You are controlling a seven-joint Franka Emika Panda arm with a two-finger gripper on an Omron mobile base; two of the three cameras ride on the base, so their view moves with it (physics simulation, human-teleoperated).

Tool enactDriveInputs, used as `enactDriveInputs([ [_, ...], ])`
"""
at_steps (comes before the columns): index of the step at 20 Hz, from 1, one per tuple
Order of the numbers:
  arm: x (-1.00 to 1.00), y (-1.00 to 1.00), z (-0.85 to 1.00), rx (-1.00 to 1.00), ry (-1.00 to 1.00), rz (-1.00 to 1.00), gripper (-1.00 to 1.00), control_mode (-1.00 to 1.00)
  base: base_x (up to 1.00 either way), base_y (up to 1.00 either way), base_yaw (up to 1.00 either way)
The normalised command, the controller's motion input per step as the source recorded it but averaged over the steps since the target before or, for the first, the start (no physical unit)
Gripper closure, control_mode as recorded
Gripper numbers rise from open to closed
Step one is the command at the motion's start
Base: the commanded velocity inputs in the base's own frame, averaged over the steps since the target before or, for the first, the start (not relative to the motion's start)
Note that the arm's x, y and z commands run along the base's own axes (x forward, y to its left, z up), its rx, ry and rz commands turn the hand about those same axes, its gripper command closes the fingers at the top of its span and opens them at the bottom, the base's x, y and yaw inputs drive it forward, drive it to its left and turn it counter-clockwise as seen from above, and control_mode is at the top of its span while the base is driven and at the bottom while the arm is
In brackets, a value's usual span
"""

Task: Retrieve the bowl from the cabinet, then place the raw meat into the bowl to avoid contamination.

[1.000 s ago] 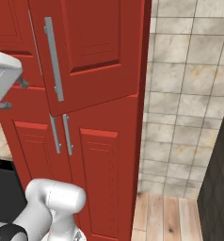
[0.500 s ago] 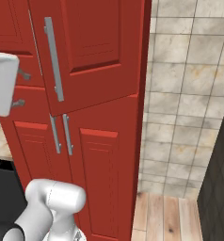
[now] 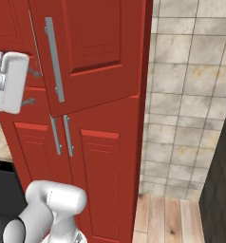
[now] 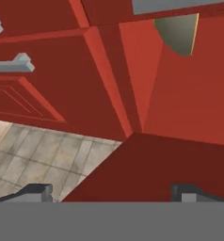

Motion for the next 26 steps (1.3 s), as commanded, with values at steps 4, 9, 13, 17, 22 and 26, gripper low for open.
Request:
enactDriveInputs([
  [4,0.33,-0.26,-0.09,-0.06,0.11,-0.08,-1.0,-1.0,0.0,0.0,0.0],
  [9,0.14,-0.4,-0.12,-0.06,0.08,-0.14,-1.0,-1.0,0.0,0.0,0.0],
  [13,0.14,-0.41,-0.1,-0.05,0.07,-0.13,-1.0,-1.0,0.0,0.0,0.0],
  [17,-0.15,-0.6,-0.07,0.0,0.04,-0.2,-1.0,-1.0,0.0,0.0,0.0],
  [22,-0.36,-0.57,0.0,0.02,0.0,-0.21,-1.0,-1.0,0.0,0.0,0.0],
  [26,-0.39,-0.56,0.0,0.02,0.0,-0.21,-1.0,-1.0,0.0,0.0,0.0],
])
